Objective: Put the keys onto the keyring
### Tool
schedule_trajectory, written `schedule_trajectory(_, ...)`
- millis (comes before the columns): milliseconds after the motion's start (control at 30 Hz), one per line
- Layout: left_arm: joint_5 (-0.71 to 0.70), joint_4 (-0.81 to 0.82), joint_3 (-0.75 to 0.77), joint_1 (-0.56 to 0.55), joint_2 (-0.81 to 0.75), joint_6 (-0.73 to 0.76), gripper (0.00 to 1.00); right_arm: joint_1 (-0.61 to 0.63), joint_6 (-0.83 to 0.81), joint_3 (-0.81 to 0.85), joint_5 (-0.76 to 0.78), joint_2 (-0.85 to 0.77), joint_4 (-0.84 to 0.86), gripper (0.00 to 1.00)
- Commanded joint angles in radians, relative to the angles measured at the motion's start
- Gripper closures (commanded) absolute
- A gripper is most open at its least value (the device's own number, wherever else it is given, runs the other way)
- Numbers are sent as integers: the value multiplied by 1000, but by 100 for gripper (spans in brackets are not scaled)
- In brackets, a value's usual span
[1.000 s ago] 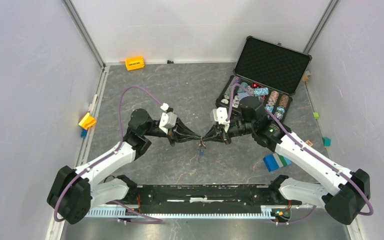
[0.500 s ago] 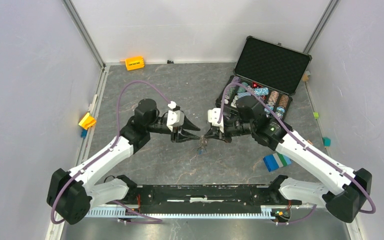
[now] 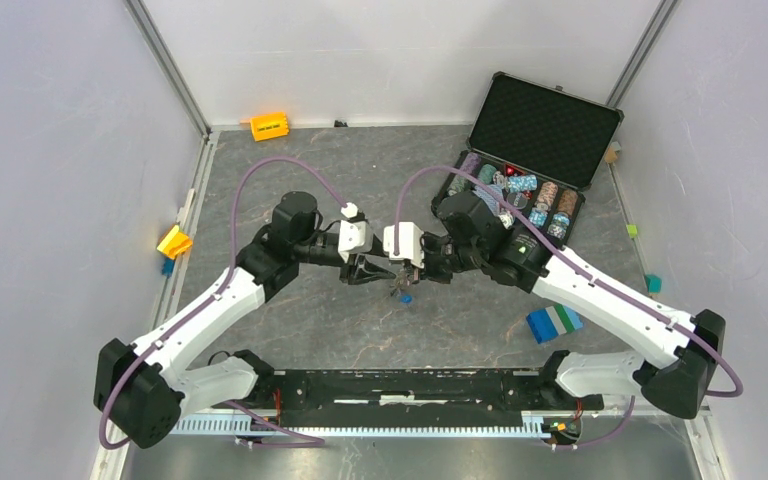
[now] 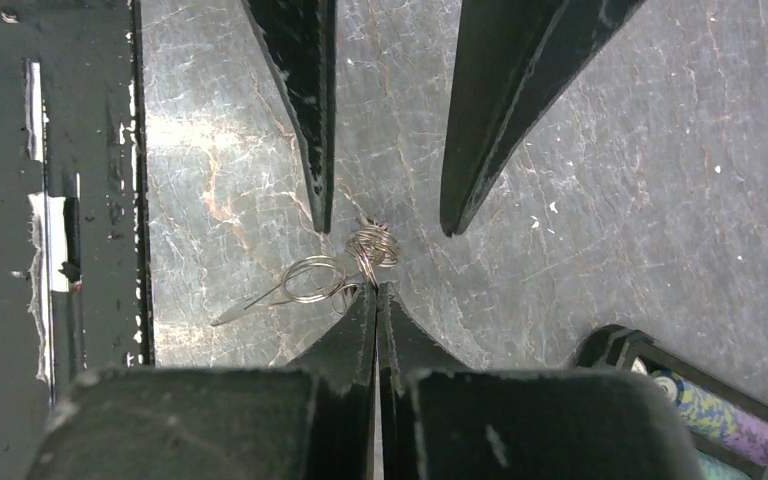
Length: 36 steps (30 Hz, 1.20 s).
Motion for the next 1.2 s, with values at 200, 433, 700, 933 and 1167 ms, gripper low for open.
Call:
schedule_trajectory(200,29,303,-82,-3,23,-241,58,51,8,93,125,26,-16,100)
schedule_trajectory(433,44,341,-97,-6,42,-281,67,54,18,97,129,37,-10,100)
schedule_trajectory(700,48,374,-113,-8,53,-306,76,54,29,98,129,41,-2,100)
schedule_trajectory(933,38,379,-139,-9,35,-302,72,54,40,87,131,37,13,100)
schedule_trajectory(1167,31,412,-135,-9,41,-333,75,54,45,82,113,49,15,100)
